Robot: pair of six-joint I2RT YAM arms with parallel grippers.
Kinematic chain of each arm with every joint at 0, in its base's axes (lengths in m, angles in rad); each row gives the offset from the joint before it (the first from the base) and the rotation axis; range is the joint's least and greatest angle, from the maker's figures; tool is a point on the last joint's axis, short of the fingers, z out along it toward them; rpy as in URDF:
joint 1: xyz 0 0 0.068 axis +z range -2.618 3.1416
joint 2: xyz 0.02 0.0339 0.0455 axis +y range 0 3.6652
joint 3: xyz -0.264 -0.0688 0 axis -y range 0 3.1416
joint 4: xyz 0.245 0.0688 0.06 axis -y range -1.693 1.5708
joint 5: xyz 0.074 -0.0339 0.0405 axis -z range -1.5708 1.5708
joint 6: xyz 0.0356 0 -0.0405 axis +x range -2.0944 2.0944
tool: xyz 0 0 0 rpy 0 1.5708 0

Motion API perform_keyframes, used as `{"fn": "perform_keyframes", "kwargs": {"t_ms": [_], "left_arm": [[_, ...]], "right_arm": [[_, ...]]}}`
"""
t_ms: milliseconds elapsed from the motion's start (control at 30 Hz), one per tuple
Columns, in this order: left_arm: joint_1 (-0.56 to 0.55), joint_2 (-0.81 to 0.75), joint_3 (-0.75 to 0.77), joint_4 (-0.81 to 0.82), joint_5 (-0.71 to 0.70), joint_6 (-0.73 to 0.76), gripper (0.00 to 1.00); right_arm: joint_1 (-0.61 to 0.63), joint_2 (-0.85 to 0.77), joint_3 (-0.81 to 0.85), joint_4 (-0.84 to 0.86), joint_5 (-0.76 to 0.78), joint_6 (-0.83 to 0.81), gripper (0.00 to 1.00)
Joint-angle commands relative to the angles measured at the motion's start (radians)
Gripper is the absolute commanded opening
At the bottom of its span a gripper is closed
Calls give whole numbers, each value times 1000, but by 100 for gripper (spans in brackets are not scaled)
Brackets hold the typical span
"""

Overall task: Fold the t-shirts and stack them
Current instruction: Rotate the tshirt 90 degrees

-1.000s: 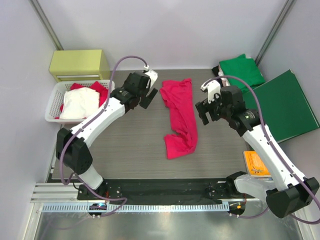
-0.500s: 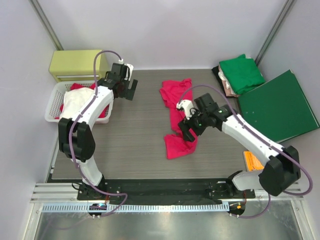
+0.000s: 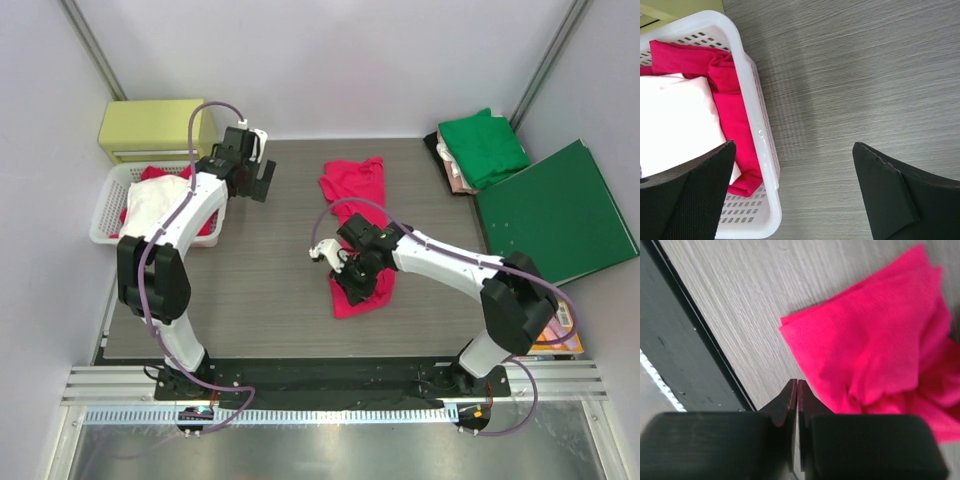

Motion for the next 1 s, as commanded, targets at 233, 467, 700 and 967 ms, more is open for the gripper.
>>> {"fn": "perform_keyframes", "kwargs": {"t_ms": [233, 467, 700, 967], "left_arm": [[32, -41, -31, 16, -1, -2, 100], [44, -41, -37, 16, -1, 1, 100], [46, -24, -28, 17, -3, 1, 100], [47, -10, -17, 14, 0, -2, 100]], "right_arm": [[16, 131, 51, 103, 33, -37, 1], [28, 225, 71, 106, 2, -56, 1], [33, 131, 20, -38, -113, -95, 1], [34, -63, -12, -190, -96, -154, 1]]}}
